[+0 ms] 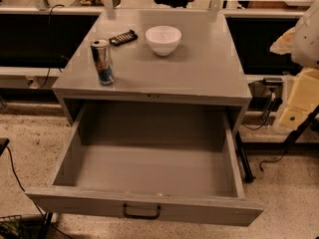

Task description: Place redbull can into top drawer

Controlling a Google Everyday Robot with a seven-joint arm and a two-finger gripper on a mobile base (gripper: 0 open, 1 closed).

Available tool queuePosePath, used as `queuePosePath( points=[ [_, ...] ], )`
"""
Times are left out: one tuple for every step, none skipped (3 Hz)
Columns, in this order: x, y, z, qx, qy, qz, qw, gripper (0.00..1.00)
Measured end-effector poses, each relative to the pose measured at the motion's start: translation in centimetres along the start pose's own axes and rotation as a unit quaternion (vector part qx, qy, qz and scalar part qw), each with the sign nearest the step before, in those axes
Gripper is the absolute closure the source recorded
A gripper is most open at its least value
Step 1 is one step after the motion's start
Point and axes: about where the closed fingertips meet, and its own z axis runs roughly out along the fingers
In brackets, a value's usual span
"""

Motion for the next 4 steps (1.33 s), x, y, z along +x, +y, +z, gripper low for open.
queuePosePath(
  points=[
    [0.0, 0.0, 0.0, 0.000, 0.000, 0.000, 1.0000, 0.00],
    [-3.8, -2.1, 0.7, 0.016, -0.053, -0.009, 0.9984, 0.00],
    [-12.3, -5.7, -0.7, 0.075, -0.145, -0.043, 0.9857, 0.00],
    [-19.5, -8.1, -0.6, 0.098, -0.242, -0.050, 0.9641, 0.00]
  ],
)
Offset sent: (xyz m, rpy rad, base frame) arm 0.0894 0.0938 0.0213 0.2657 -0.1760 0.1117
